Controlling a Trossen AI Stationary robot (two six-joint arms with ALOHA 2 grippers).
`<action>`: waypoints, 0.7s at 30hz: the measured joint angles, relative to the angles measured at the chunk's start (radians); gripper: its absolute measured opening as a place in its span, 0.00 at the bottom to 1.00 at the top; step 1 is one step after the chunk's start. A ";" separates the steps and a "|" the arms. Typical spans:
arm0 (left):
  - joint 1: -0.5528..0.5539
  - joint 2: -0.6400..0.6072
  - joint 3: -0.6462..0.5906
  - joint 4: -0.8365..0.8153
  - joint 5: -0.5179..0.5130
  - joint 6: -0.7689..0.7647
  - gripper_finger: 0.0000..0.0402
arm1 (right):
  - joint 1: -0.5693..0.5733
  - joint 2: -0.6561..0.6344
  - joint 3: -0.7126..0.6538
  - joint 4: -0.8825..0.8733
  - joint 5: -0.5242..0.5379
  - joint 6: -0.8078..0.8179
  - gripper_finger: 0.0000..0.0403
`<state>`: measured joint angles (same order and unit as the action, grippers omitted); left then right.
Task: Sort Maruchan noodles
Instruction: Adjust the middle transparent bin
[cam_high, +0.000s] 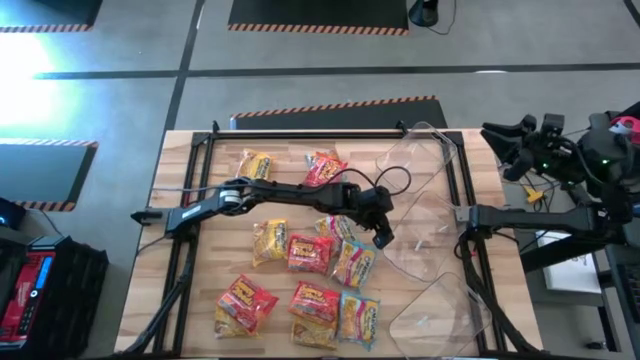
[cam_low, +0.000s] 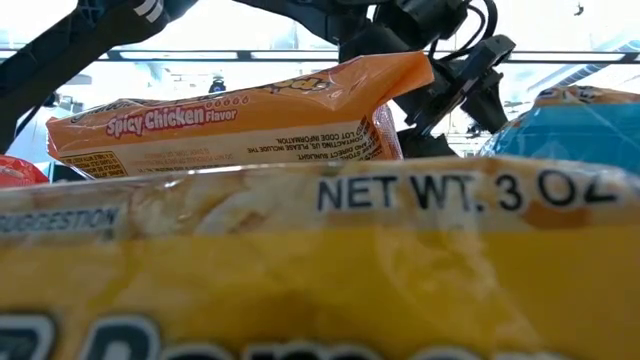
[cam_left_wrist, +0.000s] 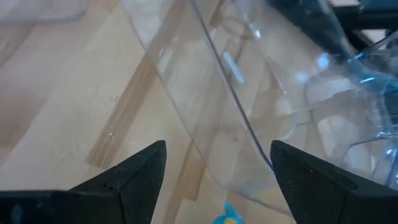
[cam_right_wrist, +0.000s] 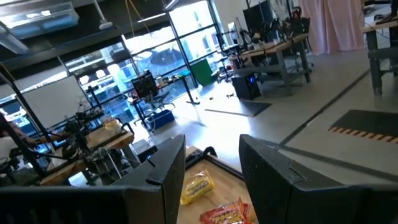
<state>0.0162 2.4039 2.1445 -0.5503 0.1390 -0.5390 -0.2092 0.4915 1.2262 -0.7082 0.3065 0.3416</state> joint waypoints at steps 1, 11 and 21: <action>0.000 0.000 0.012 -0.003 0.001 0.002 0.67 | 0.000 0.000 0.003 -0.004 0.000 -0.002 0.35; -0.002 0.000 0.097 -0.141 -0.062 0.037 0.67 | 0.000 0.001 0.005 -0.071 0.008 0.003 0.35; -0.018 0.002 0.084 -0.251 -0.108 0.035 0.67 | 0.000 0.001 0.004 -0.104 0.009 0.004 0.35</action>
<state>-0.0021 2.4054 2.2284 -0.8012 0.0315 -0.5045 -0.2096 0.4927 1.2301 -0.8120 0.3153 0.3455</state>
